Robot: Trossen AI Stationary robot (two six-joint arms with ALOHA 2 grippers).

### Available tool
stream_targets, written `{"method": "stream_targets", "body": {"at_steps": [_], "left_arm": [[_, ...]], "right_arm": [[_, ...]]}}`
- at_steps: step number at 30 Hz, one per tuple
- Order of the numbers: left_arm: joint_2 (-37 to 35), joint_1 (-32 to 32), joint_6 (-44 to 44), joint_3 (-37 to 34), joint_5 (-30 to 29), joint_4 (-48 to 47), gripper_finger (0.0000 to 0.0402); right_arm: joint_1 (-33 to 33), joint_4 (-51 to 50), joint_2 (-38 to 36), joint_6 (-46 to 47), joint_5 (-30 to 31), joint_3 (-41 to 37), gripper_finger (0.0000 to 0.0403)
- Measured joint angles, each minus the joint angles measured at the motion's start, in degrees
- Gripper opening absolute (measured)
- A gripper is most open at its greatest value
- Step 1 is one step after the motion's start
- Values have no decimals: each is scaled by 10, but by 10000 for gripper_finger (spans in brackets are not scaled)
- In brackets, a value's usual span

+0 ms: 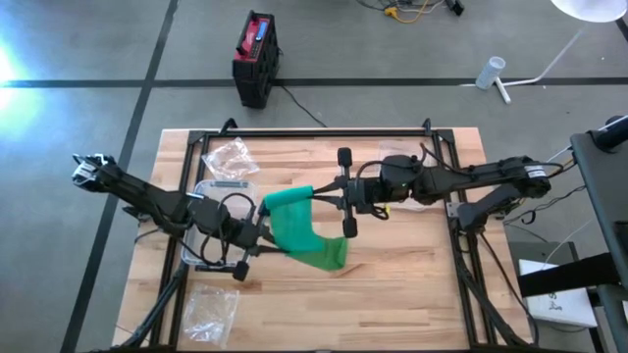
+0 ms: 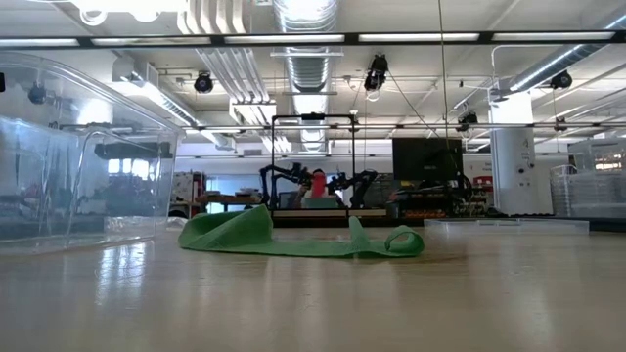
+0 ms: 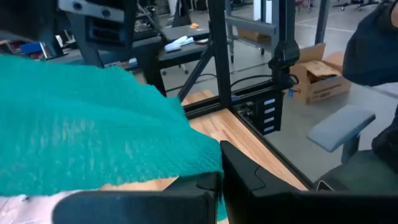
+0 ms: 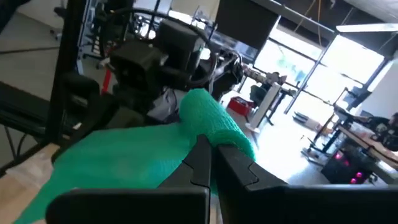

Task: Roll bandage
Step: Roll the light green bandage

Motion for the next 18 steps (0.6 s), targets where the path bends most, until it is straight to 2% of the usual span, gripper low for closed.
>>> {"method": "stream_targets", "body": {"at_steps": [8, 15, 18], "left_arm": [[-15, 0, 22, -2, -14, -55, 10], [-56, 4, 16, -2, -137, -67, 77], [-65, 6, 29, -3, -149, -23, 113]], "right_arm": [[5, 4, 0, 31, -16, -6, 0], [20, 5, -20, 22, -37, -4, 0], [21, 3, -23, 8, -38, -4, 0]]}}
